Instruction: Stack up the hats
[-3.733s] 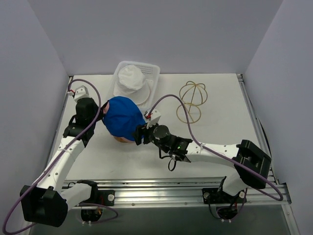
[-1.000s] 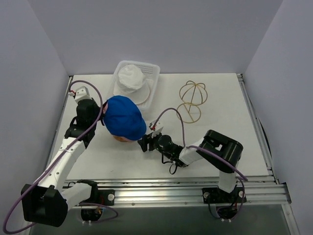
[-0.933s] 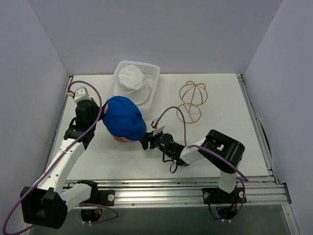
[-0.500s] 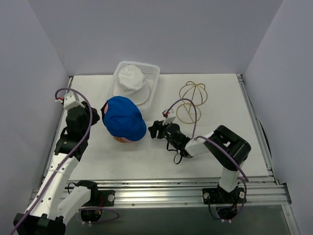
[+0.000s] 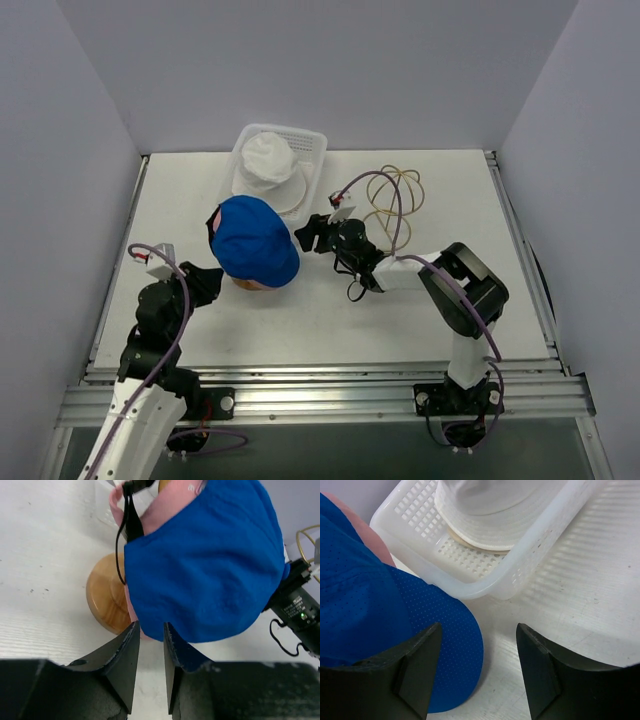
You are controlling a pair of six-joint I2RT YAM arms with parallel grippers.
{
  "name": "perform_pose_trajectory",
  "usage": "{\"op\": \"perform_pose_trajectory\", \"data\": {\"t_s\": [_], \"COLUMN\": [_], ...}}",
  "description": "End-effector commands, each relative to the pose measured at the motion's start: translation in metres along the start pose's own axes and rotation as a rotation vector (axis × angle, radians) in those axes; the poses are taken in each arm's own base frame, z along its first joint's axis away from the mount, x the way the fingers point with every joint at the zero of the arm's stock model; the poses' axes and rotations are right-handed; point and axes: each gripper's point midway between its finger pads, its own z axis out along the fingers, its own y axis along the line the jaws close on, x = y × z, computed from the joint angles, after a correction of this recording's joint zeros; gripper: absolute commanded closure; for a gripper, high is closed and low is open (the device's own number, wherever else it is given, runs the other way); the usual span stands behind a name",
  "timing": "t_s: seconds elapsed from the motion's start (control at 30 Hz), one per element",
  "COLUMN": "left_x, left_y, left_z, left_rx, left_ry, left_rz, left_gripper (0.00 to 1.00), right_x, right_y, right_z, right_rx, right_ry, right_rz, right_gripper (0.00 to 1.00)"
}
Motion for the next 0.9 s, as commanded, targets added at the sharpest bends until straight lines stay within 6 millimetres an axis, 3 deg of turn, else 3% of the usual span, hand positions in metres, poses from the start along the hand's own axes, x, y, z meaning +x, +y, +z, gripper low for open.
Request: {"op": "perform_pose_trajectory", "data": {"t_s": [0.0, 0.17, 0.3, 0.6, 0.73, 0.87], "left_x": [0.003, 0.034, 0.046, 0.050, 0.060, 0.061], "left_y": [-0.025, -0.017, -0.017, -0.009, 0.010, 0.031], "left_z": [-0.007, -0.006, 0.001, 0.014, 0.022, 0.028], "left_rx": [0.161, 0.203, 0.245, 0.201, 0.092, -0.059], "left_ry": [-0.022, 0.021, 0.032, 0.028, 0.059, 0.072], "left_rz": [-0.030, -0.079, -0.080, -0.123, -0.183, -0.233], "left_gripper": [0.66, 0.71, 0.71, 0.70, 0.70, 0.83], "right_x": [-0.005, 0.001, 0.008, 0.021, 0.031, 0.039], "right_y": [0.014, 0.015, 0.019, 0.038, 0.047, 0.054], "right_z": [0.008, 0.015, 0.017, 0.009, 0.003, 0.001], "right_rx": [-0.059, -0.071, -0.102, -0.165, -0.183, -0.191], "right_ry": [0.016, 0.033, 0.046, 0.060, 0.061, 0.072], "right_rz": [-0.014, -0.012, 0.002, 0.006, 0.010, 0.005], "right_gripper": [0.43, 0.43, 0.43, 0.43, 0.43, 0.43]}}
